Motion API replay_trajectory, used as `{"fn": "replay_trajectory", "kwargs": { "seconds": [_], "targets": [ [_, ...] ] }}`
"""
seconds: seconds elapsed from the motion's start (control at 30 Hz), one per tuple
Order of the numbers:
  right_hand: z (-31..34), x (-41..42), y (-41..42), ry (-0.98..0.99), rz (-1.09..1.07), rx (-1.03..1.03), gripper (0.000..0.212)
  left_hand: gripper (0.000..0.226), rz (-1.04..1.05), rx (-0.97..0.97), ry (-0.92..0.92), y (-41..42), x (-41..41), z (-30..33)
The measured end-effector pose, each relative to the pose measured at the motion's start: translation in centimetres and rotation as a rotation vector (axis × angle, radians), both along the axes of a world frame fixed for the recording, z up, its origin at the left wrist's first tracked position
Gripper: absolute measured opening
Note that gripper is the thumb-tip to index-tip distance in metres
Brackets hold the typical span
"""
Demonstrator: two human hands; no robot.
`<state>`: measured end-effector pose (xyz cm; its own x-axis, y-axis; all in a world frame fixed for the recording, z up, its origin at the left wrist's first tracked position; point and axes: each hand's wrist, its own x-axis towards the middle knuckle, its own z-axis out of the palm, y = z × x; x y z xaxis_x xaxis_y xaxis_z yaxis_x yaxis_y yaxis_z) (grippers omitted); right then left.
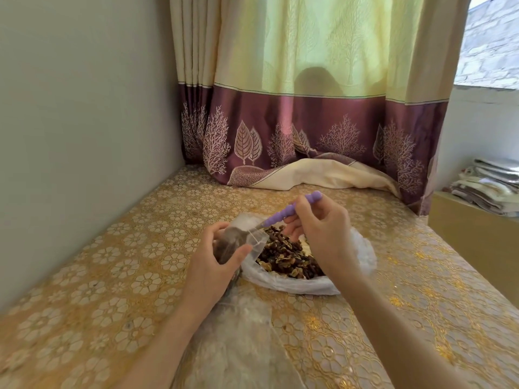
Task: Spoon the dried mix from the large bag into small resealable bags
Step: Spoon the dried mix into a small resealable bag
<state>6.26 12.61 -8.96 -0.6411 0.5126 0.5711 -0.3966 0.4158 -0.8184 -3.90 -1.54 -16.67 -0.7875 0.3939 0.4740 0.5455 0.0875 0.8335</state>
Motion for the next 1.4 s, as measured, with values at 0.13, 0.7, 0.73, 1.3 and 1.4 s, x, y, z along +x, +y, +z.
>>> {"fn": "replay_trajectory", "kwargs": {
  "seconds": [0.13, 0.7, 0.73, 1.3, 1.4],
  "targets": [
    [0.1, 0.5, 0.7, 0.024, -0.005, -0.003, 0.024, 0.052, 0.006, 0.001, 0.019, 0.1, 0.2, 0.1],
    [-3.9, 3.4, 9.2, -0.101, -0.471, -0.096, 0.028, 0.051, 0.119, -0.16, 0.064, 0.0, 0.0, -0.5],
    [-4.0, 3.2, 9.3, -0.134, -0.448, -0.091, 0.03, 0.051, 0.129, -0.16, 0.064, 0.1, 0.0, -0.5],
    [-3.8, 2.0, 9.7, -0.123, -0.409, -0.307, 0.045, 0.041, 0.193, -0.147, 0.091, -0.6, -1.2, -0.3],
    [-3.5, 1.7, 9.4, -0.11, -0.392, -0.303, 0.041, 0.041, 0.208, -0.154, 0.085, -0.9, -1.4, -0.2]
  ]
}}
